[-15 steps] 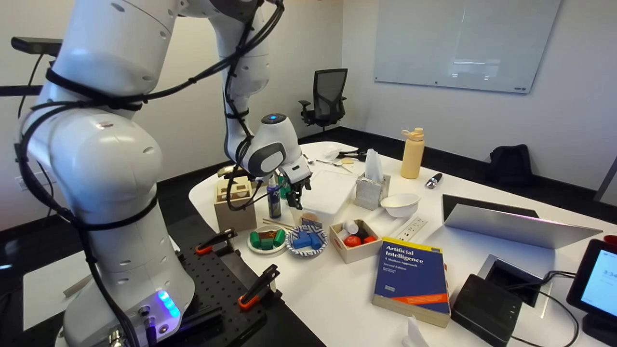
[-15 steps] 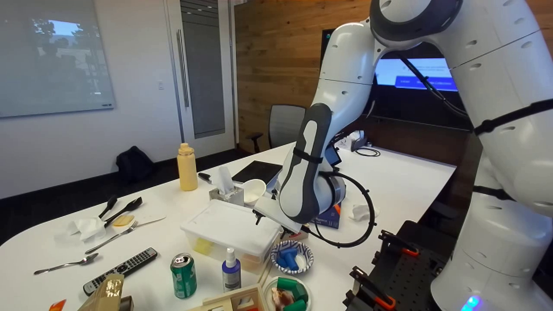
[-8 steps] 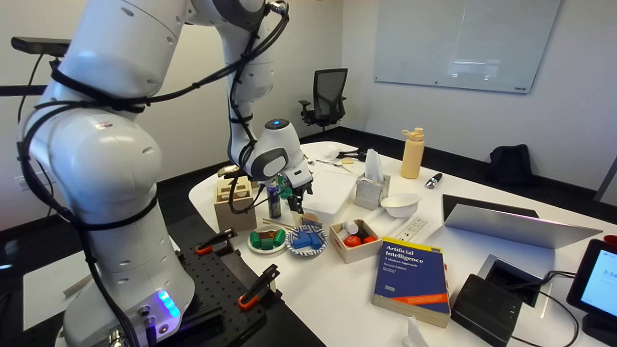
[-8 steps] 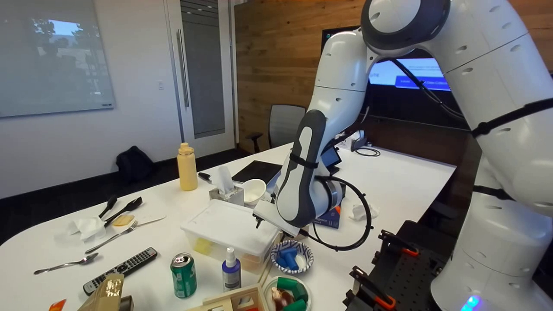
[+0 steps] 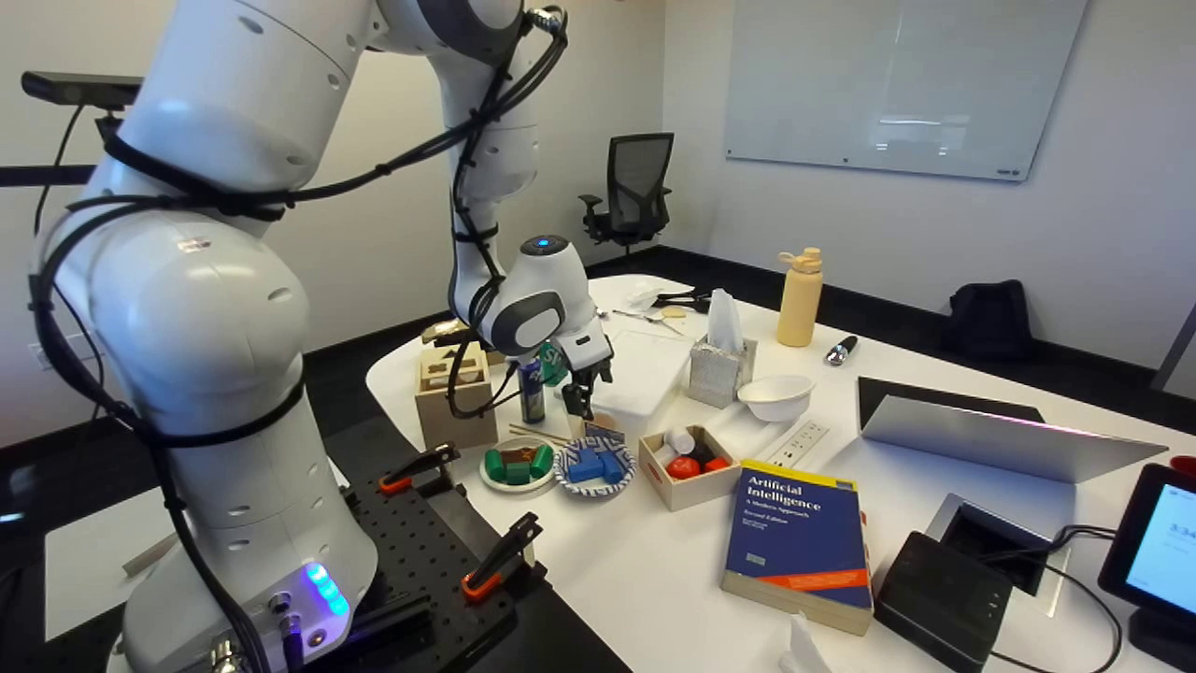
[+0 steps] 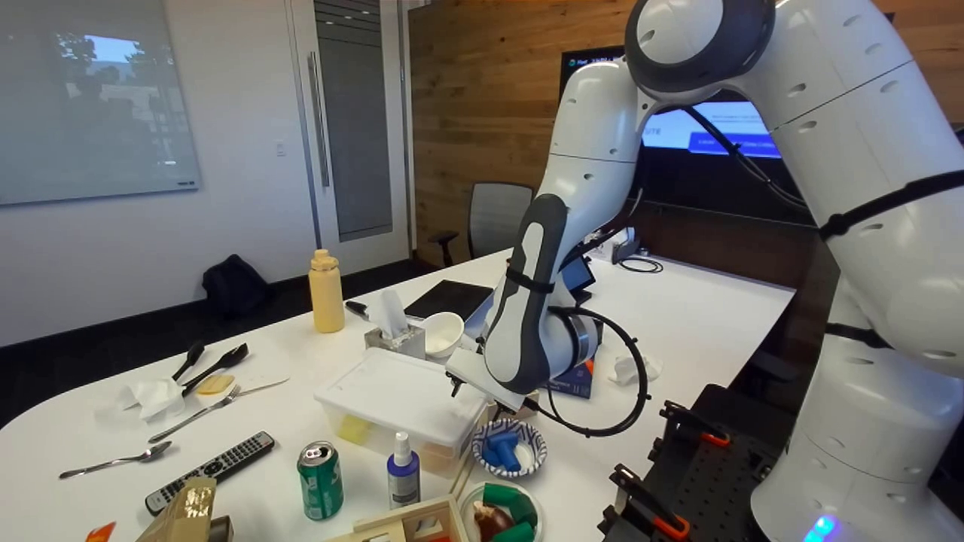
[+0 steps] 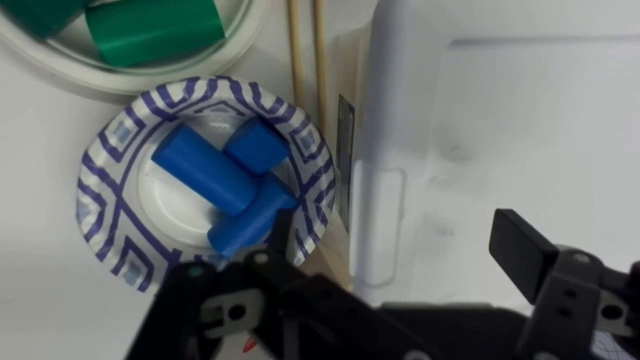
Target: Uncover the lunchbox
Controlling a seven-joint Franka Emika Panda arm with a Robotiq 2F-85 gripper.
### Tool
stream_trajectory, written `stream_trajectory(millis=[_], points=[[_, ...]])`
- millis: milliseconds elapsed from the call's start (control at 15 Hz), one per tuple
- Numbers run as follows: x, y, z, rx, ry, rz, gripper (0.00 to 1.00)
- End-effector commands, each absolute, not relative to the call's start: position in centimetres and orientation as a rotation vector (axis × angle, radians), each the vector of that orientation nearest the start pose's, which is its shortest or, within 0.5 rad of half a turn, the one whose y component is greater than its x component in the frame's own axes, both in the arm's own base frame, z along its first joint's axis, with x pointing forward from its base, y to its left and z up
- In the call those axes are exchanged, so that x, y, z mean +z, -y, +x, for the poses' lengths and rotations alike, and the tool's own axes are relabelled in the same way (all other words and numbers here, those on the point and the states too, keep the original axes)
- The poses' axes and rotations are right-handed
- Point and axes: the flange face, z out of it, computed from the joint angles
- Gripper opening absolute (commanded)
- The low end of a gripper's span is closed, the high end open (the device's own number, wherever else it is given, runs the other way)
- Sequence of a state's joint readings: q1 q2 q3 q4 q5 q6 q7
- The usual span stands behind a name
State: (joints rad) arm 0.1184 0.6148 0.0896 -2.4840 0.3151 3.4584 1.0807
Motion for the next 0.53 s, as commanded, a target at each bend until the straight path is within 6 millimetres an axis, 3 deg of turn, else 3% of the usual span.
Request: stream_trajectory(millis=[0, 400, 467], points=[[8.6, -6.8, 46.1, -0.384, -1.661, -2.378, 1.0], [7.7, -6.5, 45.8, -0.371, -1.675, -2.388, 1.0], [7.5, -6.6, 45.7, -0.366, -1.676, -2.387, 0.75]])
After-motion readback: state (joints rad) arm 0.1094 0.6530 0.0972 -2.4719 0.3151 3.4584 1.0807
